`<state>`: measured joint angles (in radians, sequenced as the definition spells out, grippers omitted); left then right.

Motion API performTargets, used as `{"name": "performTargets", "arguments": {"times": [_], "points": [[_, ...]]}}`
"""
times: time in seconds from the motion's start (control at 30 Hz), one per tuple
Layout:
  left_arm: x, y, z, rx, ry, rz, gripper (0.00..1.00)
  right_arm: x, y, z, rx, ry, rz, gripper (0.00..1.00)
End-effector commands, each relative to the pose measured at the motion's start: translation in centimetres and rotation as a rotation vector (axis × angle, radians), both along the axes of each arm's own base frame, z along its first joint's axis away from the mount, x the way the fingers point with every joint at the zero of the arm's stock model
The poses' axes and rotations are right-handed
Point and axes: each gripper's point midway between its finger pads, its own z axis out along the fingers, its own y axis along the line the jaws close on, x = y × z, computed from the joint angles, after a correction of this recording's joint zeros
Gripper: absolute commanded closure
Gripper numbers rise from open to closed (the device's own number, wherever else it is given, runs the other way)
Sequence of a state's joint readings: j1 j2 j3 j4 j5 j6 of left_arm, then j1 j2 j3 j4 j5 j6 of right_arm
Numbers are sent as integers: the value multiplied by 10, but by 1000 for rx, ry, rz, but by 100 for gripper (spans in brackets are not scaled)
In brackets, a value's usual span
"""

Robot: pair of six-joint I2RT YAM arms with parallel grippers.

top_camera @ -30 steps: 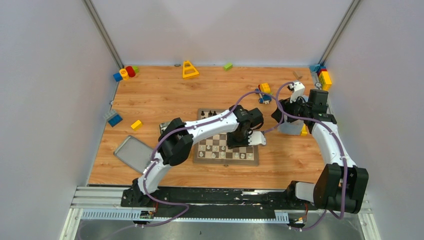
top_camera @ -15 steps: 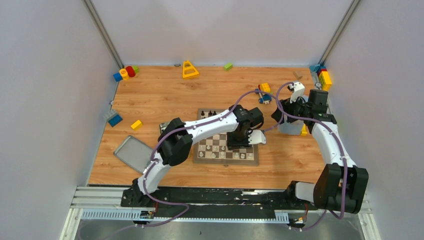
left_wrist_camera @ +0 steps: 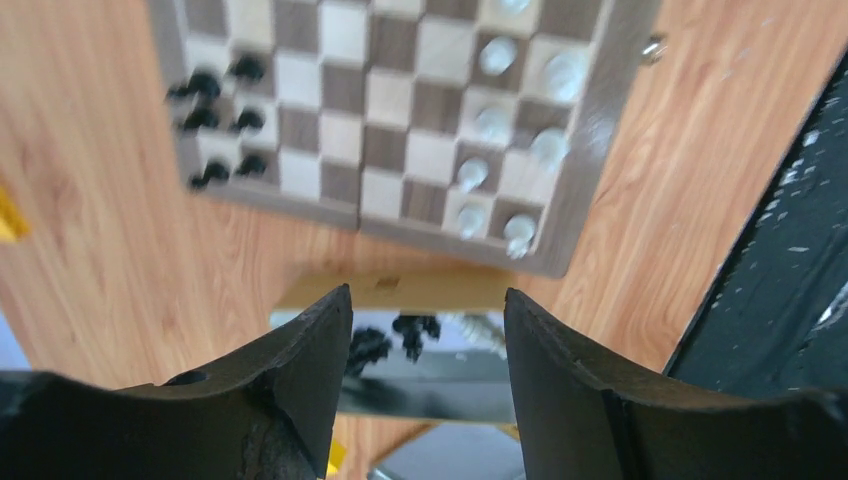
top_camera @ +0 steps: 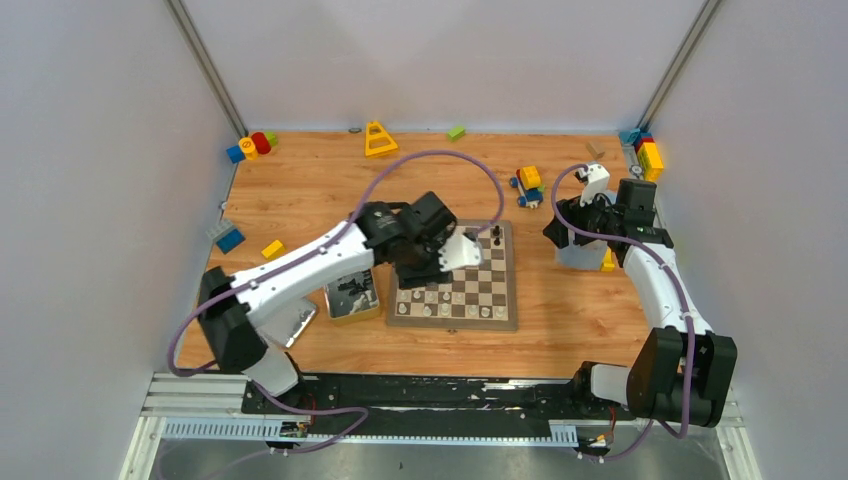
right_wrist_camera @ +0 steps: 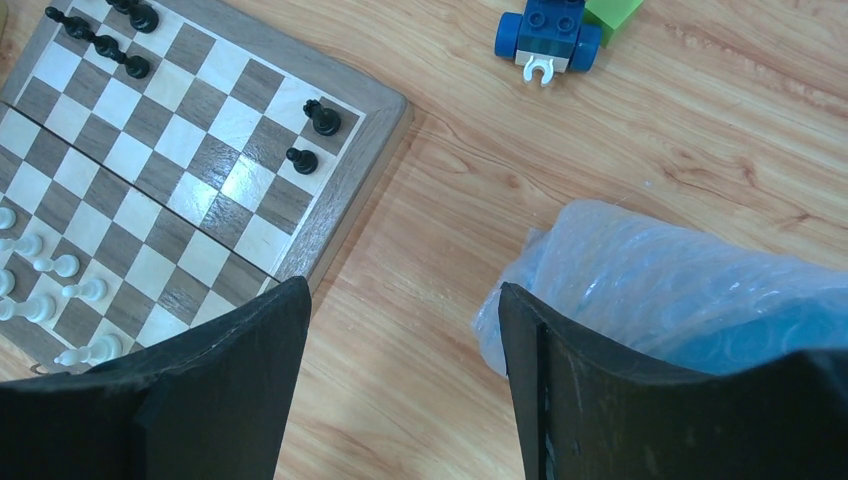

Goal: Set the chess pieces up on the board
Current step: Place the chess piece on the chessboard, then pick up the chess piece from the storage box.

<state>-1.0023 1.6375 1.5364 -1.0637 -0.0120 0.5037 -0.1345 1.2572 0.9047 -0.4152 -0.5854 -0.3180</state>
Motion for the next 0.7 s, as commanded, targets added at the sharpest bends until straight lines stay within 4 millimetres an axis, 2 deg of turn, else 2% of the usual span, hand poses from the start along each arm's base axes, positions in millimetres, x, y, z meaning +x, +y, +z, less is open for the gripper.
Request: {"name": "performTargets", "arguments": {"times": [0.0,0.03,0.07,0.1,0.13,0.17,0.3,0.4,0.5,0.67], "points": [[30,63,14,-38,-67,174,34,11,-2,21,-18,-69,8,30],[39,82,13,-34,-68,229,34,11,-2,20,-16,-66,9,30],[39,96,9,-32,-70,254,34,11,-2,18,-13,-59,10,29],[42,114,-1,-11,-54,302,34,11,-1,17,-10,-54,11,29],[45,123,0,-22,-70,320,34,12,-1,16,-9,-51,10,29],[48,140,-12,-2,-53,367,34,12,-1,15,-7,-48,11,29],[66,179,-32,-7,-52,508,38,12,-1,13,-4,-38,11,29],[84,196,-49,-18,-45,604,42,12,-1,14,-6,-40,11,29],[97,201,-69,-8,-51,643,45,12,-1,13,-7,-40,10,29],[105,201,-95,10,-38,654,48,12,-1,12,-6,-36,12,29]]}}
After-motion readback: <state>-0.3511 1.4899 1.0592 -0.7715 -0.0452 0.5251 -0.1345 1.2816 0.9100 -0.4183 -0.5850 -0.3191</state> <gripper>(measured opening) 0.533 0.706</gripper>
